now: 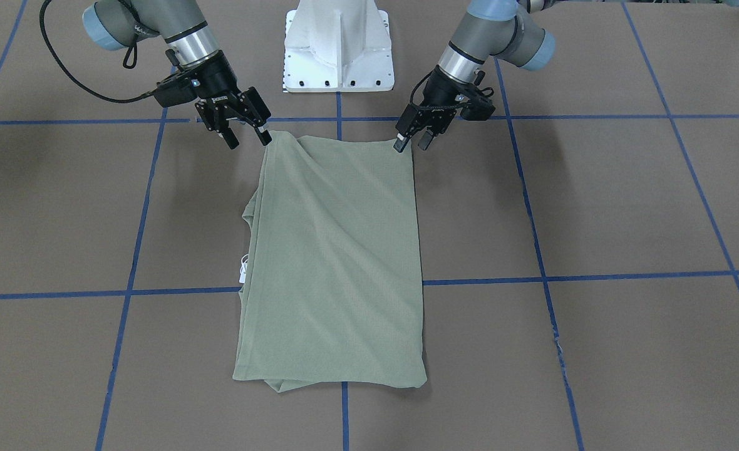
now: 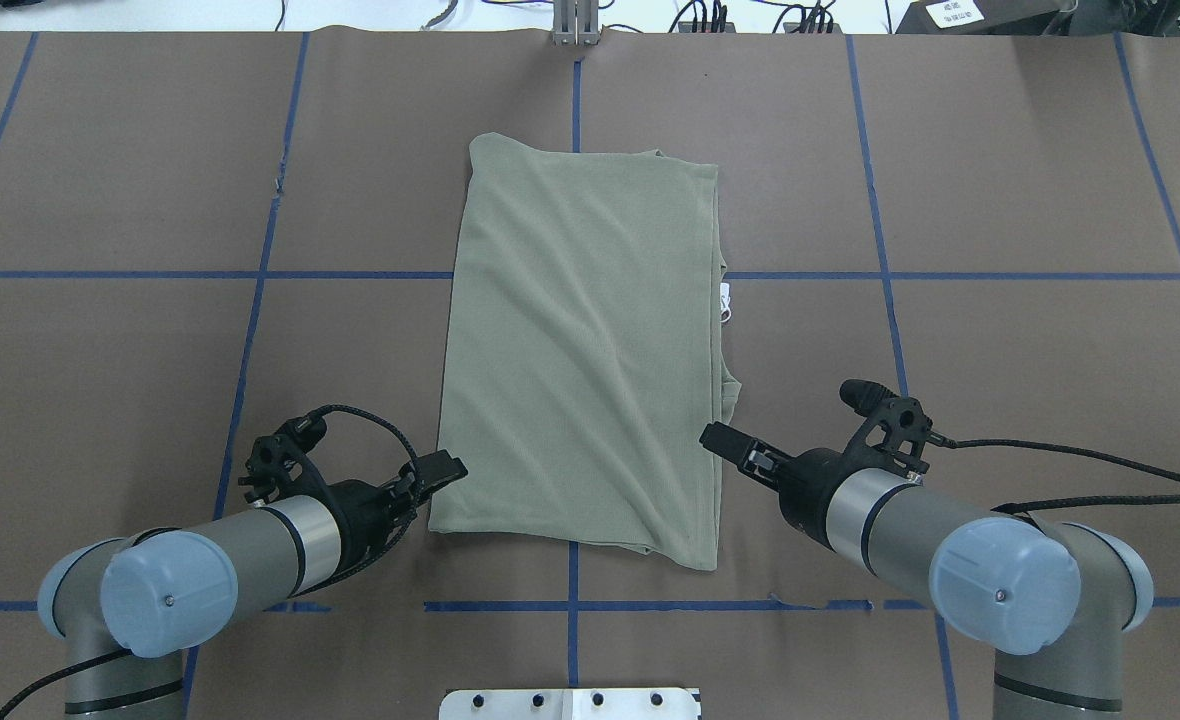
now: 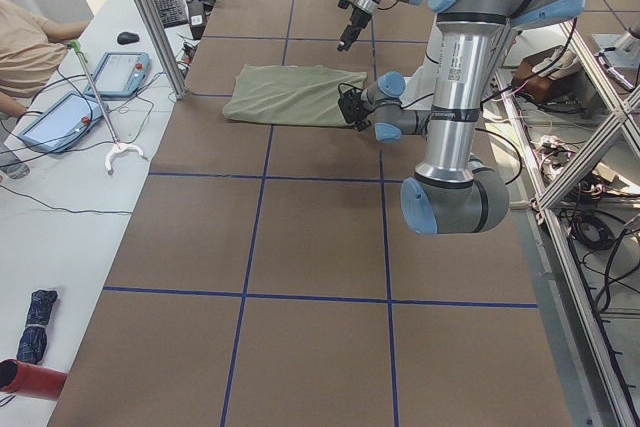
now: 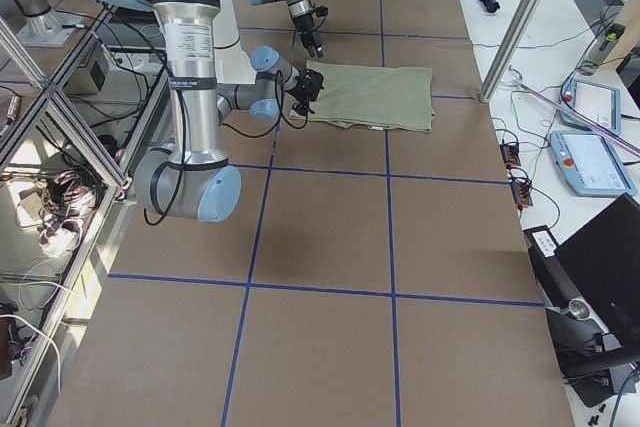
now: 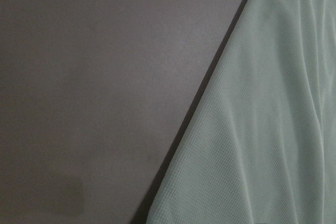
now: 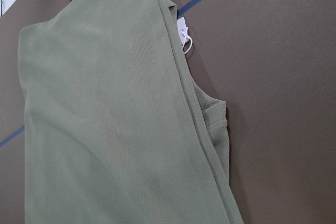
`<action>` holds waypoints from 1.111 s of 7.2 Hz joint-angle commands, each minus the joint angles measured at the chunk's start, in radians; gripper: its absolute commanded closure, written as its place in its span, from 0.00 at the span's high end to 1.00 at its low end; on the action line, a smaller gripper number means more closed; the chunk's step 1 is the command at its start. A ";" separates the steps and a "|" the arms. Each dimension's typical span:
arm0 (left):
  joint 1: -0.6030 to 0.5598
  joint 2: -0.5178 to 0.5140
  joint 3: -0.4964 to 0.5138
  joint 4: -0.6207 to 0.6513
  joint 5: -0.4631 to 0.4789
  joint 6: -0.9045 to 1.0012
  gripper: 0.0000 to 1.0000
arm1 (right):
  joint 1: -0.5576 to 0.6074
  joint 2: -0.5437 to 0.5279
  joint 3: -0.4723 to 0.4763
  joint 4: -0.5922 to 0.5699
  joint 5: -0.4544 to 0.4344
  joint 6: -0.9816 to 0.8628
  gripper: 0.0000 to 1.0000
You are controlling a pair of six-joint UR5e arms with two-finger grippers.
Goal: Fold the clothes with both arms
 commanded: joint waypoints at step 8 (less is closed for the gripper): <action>0.049 -0.042 0.043 0.000 0.006 -0.004 0.67 | -0.002 -0.001 0.000 0.000 -0.012 0.000 1.00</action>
